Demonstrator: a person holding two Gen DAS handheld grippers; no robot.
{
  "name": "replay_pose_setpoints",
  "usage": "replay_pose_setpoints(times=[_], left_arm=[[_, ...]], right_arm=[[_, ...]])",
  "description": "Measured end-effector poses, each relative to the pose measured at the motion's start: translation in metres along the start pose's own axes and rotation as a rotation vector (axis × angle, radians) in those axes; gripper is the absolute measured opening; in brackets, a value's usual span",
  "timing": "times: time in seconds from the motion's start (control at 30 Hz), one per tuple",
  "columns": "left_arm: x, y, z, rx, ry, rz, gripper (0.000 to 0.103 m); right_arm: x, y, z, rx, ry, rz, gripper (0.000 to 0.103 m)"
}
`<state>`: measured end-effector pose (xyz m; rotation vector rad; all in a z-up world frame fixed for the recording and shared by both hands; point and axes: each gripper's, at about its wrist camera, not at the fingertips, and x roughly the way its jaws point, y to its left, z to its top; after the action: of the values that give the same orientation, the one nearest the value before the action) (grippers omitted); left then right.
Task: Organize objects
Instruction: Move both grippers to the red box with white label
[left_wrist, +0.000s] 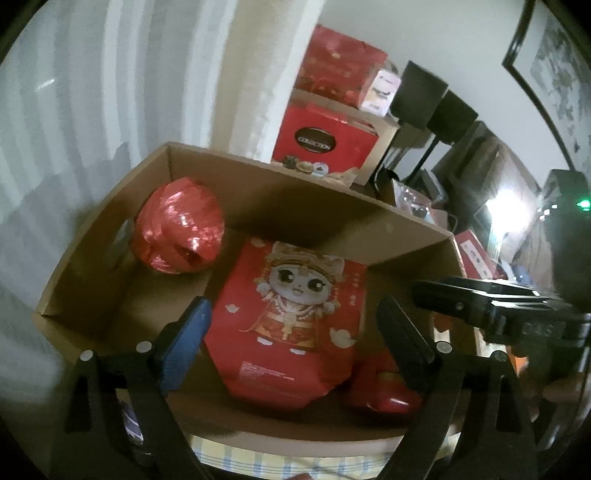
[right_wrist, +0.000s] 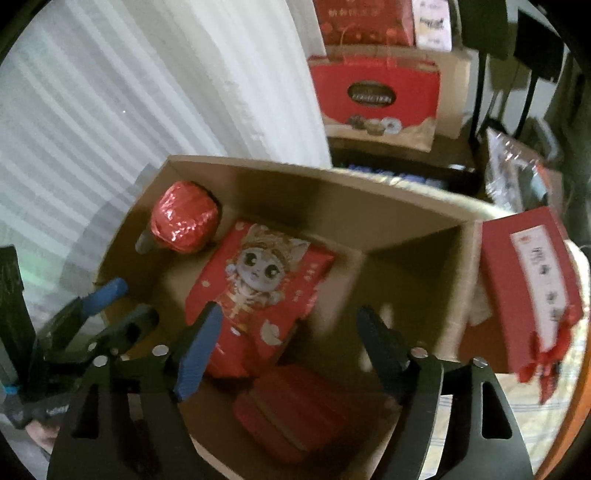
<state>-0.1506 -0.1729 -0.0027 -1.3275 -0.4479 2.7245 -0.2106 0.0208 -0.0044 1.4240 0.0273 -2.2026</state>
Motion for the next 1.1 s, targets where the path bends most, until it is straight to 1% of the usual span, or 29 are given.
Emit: replay_pose_setpoints(times=[0.07, 0.1, 0.23, 0.37, 0.57, 0.73, 0.97, 1.1], left_arm=[[-0.001, -0.008, -0.001, 0.014, -0.003, -0.002, 0.101], [-0.003, -0.012, -0.001, 0.019, -0.009, -0.005, 0.103], [-0.007, -0.03, -0.003, 0.055, -0.019, -0.015, 0.103], [-0.009, -0.053, -0.007, 0.084, -0.016, -0.047, 0.103], [-0.01, -0.097, -0.016, 0.146, -0.006, -0.096, 0.103], [-0.006, -0.138, -0.026, 0.197, 0.012, -0.136, 0.103], [0.006, -0.186, -0.029, 0.245, 0.052, -0.165, 0.103], [0.014, -0.211, -0.03, 0.257, 0.06, -0.184, 0.103]], right_arm=[[-0.012, -0.004, -0.005, -0.015, -0.018, -0.019, 0.083], [-0.018, -0.006, -0.009, -0.019, -0.026, -0.028, 0.083], [-0.041, -0.018, -0.025, -0.024, -0.06, -0.057, 0.085], [-0.063, -0.036, -0.044, -0.011, -0.082, -0.07, 0.085], [-0.1, -0.075, -0.067, 0.028, -0.124, -0.126, 0.086], [-0.126, -0.113, -0.083, 0.086, -0.156, -0.168, 0.086], [-0.142, -0.157, -0.096, 0.155, -0.18, -0.189, 0.086], [-0.143, -0.179, -0.094, 0.188, -0.198, -0.184, 0.086]])
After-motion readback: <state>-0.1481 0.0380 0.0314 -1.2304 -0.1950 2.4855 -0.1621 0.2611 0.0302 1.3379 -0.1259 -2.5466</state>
